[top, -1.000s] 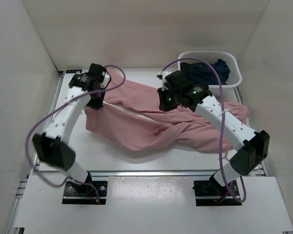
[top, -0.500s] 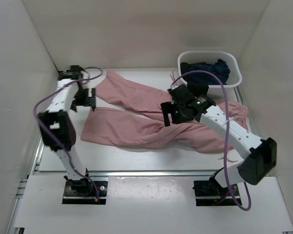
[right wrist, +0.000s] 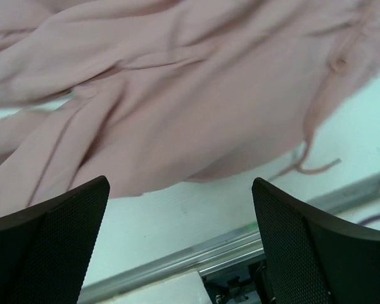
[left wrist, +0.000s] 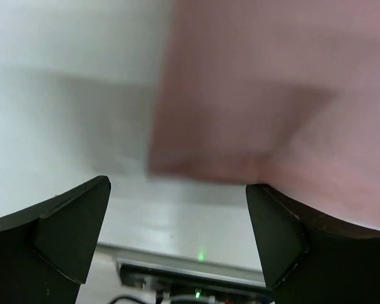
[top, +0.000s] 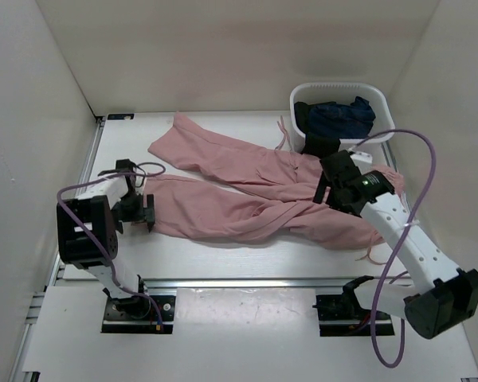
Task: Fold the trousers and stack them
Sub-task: Flatten the trousers out
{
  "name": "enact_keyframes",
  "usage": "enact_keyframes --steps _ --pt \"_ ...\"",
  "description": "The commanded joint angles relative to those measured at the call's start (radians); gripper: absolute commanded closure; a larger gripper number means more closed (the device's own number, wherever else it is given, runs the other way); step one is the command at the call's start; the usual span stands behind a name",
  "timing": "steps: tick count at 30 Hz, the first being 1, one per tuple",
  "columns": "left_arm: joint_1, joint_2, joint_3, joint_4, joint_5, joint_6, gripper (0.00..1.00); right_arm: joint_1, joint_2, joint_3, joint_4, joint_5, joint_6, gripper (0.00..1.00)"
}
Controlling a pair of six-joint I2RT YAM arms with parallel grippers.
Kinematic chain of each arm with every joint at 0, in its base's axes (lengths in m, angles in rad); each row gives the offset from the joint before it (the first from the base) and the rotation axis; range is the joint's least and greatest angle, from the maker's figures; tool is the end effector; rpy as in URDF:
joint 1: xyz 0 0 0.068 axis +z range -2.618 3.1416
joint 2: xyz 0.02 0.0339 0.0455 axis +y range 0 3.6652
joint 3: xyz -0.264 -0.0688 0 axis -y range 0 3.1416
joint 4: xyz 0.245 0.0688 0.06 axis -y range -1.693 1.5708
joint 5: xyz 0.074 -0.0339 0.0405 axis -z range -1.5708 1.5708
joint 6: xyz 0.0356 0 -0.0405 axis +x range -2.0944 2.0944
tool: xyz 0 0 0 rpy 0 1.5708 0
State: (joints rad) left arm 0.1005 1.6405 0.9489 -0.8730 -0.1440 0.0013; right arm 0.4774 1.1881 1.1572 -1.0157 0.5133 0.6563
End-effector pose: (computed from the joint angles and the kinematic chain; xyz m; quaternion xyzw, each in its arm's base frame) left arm 0.2642 0.0318 0.1576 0.0497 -0.9962 -0.0720 0.0006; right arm 0.2041 0.0859 0.3199 0.1490 0.9246 -0.0722 0.3431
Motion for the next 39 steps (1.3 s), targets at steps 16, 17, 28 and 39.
enact_keyframes --steps 16,17,28,39 --pt "0.114 0.055 0.166 -0.001 0.181 -0.001 0.86 -0.497 -0.062 -0.165 0.031 0.091 0.149 0.01" --pt "0.128 0.026 0.178 -0.029 0.164 -0.001 0.86 -0.546 -0.062 -0.165 0.052 0.076 0.14 0.01" --pt "0.131 -0.177 0.724 -0.327 0.245 -0.001 0.86 -0.586 -0.13 -0.194 0.062 0.028 0.062 0.01" --pt "0.039 0.674 1.443 -0.37 0.095 -0.001 0.08 -0.596 0.06 -0.117 0.063 -0.025 -0.03 0.01"
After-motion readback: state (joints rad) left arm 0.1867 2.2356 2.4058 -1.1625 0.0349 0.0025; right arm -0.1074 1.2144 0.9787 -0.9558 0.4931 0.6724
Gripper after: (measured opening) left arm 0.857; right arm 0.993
